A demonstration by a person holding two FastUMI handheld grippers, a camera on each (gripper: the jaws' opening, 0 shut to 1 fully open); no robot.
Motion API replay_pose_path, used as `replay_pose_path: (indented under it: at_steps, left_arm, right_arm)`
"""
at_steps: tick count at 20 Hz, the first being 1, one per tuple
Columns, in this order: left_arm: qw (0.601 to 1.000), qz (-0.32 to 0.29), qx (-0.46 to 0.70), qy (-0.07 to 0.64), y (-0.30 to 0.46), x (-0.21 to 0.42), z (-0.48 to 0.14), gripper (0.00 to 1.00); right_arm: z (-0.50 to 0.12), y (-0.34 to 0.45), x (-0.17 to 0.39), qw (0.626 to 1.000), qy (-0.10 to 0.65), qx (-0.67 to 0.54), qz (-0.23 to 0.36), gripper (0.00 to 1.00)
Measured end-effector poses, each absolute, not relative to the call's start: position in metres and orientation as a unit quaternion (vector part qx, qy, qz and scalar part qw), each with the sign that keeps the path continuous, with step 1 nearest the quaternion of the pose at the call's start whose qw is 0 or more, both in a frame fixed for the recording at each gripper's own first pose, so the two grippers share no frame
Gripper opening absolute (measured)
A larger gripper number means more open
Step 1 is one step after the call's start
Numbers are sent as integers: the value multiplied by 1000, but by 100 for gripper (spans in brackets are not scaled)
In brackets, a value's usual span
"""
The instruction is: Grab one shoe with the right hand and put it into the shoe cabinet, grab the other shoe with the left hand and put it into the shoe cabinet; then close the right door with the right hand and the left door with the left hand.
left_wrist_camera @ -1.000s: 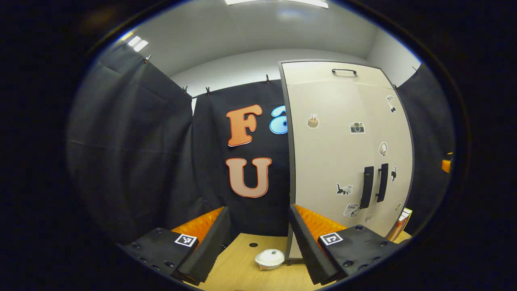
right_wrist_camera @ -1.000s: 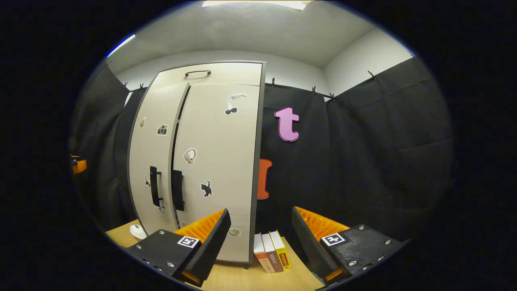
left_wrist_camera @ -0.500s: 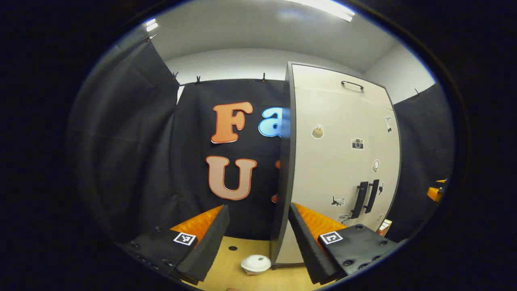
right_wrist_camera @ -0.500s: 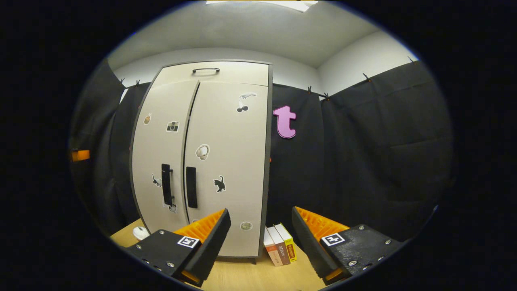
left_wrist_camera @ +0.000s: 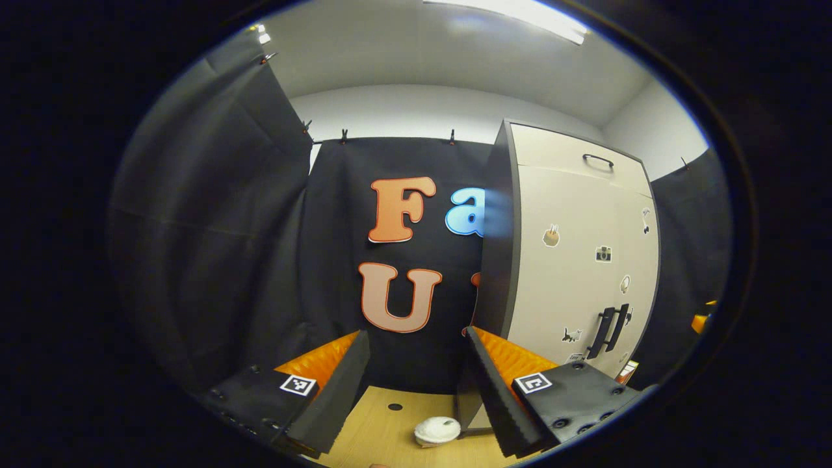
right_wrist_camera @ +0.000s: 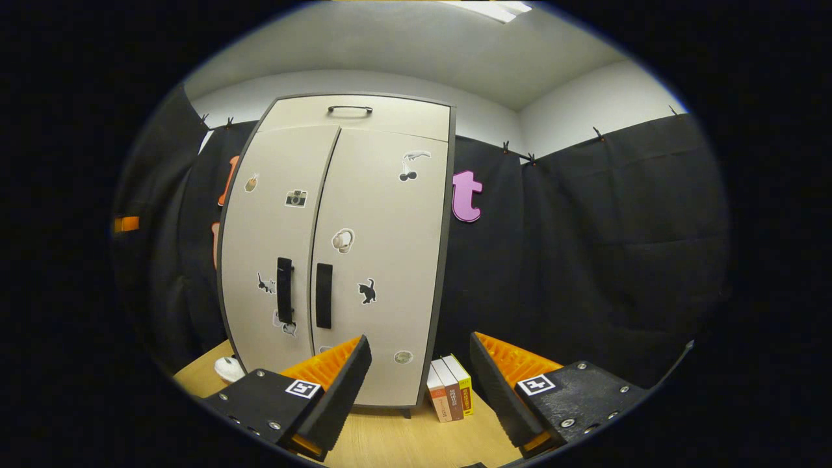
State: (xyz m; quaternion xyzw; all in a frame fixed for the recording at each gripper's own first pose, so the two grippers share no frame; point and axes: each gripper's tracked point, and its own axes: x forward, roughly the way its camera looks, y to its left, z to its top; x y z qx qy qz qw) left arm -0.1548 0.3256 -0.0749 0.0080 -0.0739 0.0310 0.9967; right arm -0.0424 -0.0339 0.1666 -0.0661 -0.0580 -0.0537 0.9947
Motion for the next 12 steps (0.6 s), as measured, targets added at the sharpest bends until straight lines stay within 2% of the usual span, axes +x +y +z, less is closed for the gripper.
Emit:
replay_pose_path:
  at_steps: [1,2,3,5,7,8,12]
  left_arm:
    - [989,77,77,-103,337,-163,-72,95]
    - [980,115,131,-94,352,-170,-71,91]
    - [983,83,131,-101,332,-166,-74,95]
    - [995,-17,36,-90,266,-158,-84,96]
    - [995,-20,30,-92,269,-153,-83,100]
    - [995,-12,34,-91,272,-151,-84,97]
    - [997,-15,15,-78,259,-146,-88,96]
  right_arm:
    - [170,-32,-45,994,-61,-68,-53,94]
    - [172,-32,-47,994,-64,-71,-54,94]
    - [174,-32,-48,993,-69,-72,-56,94]
    - [177,-30,-47,993,-72,-71,-53,94]
    - [179,-31,-47,994,-76,-65,-50,94]
    - [180,-34,-47,994,-78,-64,-50,94]
    - [180,-49,-41,994,-79,-62,-52,94]
